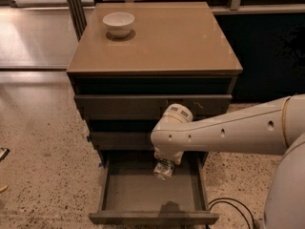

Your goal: Pick 7up can from bottom drawer and place on counter

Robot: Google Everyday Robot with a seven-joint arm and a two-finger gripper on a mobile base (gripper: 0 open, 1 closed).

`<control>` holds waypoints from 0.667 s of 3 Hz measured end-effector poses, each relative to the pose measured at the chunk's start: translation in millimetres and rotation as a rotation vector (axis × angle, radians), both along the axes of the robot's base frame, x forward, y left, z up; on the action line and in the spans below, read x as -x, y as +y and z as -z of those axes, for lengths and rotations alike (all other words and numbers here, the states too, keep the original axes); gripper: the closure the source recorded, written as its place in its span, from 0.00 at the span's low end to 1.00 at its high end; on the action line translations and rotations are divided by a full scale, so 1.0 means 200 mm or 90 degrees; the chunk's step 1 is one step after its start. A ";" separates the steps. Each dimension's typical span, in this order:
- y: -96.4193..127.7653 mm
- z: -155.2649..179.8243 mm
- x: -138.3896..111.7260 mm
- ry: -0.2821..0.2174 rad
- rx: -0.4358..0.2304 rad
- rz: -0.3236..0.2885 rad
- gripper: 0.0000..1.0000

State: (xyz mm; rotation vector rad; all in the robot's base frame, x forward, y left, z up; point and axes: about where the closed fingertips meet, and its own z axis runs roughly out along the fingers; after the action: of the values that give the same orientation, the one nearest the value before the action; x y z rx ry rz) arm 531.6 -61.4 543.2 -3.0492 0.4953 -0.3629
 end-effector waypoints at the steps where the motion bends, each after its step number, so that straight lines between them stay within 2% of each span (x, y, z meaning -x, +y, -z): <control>1: -0.05 -0.13 -0.04 -0.034 -0.006 -0.003 1.00; 2: -0.20 -0.39 -0.03 -0.090 0.015 0.012 1.00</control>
Offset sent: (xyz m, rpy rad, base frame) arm 0.0106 -0.0868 0.2241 -0.0765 -0.3895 -0.0604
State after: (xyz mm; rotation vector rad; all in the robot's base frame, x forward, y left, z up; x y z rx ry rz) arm 537.5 -100.9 620.8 -3.0137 0.5144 -0.5838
